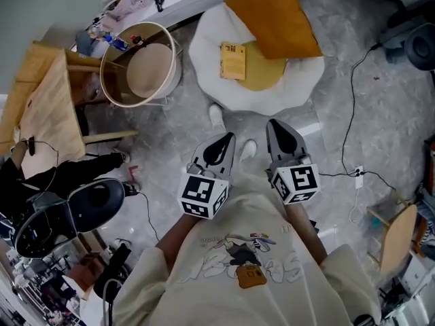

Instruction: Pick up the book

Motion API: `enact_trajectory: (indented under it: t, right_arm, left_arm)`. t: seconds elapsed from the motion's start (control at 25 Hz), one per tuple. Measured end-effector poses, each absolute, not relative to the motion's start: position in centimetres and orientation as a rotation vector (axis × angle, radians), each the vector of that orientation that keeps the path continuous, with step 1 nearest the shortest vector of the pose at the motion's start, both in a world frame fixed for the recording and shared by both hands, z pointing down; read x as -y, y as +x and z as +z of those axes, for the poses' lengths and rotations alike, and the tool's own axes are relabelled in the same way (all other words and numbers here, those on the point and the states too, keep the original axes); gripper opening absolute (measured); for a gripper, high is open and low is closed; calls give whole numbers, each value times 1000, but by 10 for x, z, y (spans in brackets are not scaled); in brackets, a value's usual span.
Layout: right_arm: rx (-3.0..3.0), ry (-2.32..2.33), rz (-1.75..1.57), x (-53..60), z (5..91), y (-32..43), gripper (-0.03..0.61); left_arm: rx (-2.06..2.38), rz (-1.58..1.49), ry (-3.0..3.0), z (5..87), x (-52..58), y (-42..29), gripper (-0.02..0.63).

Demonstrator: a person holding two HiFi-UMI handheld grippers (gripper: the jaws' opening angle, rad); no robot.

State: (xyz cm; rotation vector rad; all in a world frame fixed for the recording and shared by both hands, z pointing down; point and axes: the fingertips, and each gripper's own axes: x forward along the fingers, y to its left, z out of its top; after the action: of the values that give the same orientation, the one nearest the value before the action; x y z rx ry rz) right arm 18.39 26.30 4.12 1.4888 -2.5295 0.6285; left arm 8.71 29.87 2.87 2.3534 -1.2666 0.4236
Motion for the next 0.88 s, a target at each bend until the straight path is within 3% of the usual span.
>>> enact_trajectory:
  t: [0.88]
  right_arm:
    - [2419,1516,572,-88,34,74,25]
  left_arm:
    - [1107,378,2373,37,-99,-15,6]
